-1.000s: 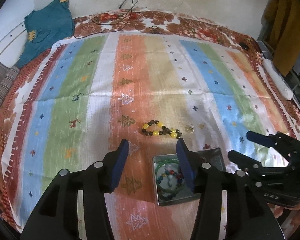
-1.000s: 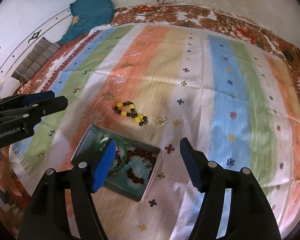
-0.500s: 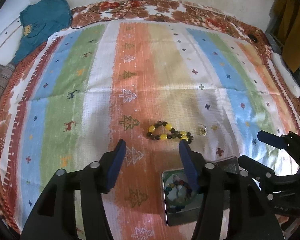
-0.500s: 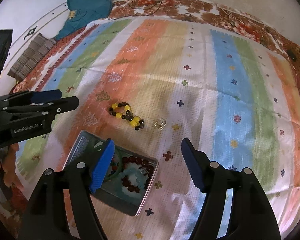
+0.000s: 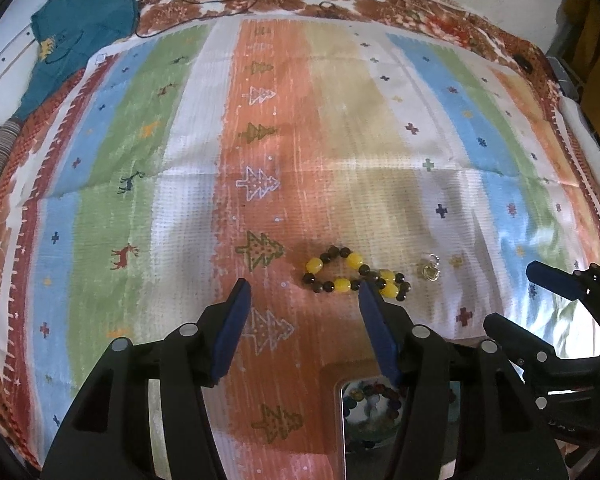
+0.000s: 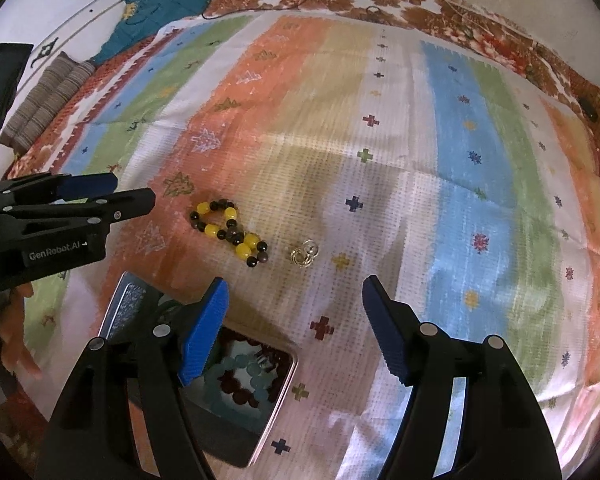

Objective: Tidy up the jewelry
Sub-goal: 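Move the left tool to the yellow-black bead bracelet while the right tool approaches the gold ring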

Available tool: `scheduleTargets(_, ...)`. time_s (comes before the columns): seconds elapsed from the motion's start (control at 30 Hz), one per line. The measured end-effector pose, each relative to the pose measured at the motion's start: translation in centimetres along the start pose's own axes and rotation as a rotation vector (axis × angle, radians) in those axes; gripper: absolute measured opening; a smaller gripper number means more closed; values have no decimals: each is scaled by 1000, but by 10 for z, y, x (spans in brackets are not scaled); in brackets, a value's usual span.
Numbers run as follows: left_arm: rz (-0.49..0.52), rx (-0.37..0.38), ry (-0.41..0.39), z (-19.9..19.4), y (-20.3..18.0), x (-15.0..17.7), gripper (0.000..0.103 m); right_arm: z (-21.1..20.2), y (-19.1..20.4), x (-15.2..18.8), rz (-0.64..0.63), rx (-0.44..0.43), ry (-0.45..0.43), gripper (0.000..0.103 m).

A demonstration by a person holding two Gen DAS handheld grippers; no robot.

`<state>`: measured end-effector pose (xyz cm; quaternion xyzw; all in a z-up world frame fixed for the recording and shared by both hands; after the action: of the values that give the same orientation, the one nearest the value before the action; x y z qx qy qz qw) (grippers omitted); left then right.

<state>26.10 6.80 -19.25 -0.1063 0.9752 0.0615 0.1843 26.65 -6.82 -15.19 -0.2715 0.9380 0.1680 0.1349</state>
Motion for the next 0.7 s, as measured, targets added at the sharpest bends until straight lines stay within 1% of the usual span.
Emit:
scheduleTargets(0.17, 15, 3, 17, 11, -3, -3, 56, 15, -10, -1, 37, -13, 35, 69)
scheduleTargets(0.27, 22, 6, 26, 16, -5, -4, 56, 21, -16, -1, 37, 13, 48, 69)
scheduleTargets(0.7, 48, -20, 57, 42, -7, -12, 56, 47, -20, -11, 24, 8, 87, 69)
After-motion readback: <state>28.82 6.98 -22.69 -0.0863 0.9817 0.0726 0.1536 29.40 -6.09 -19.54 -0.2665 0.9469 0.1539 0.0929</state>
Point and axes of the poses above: each gripper's, at about its wrist camera, not at the fingertips, and z roughly the way its jaws point, y to its left, x to its underside, the point moved 8 cm from there along z, roughly the way its jaws point, and after that the axes turned 10 degrees about -x, right-handed, at the moved point
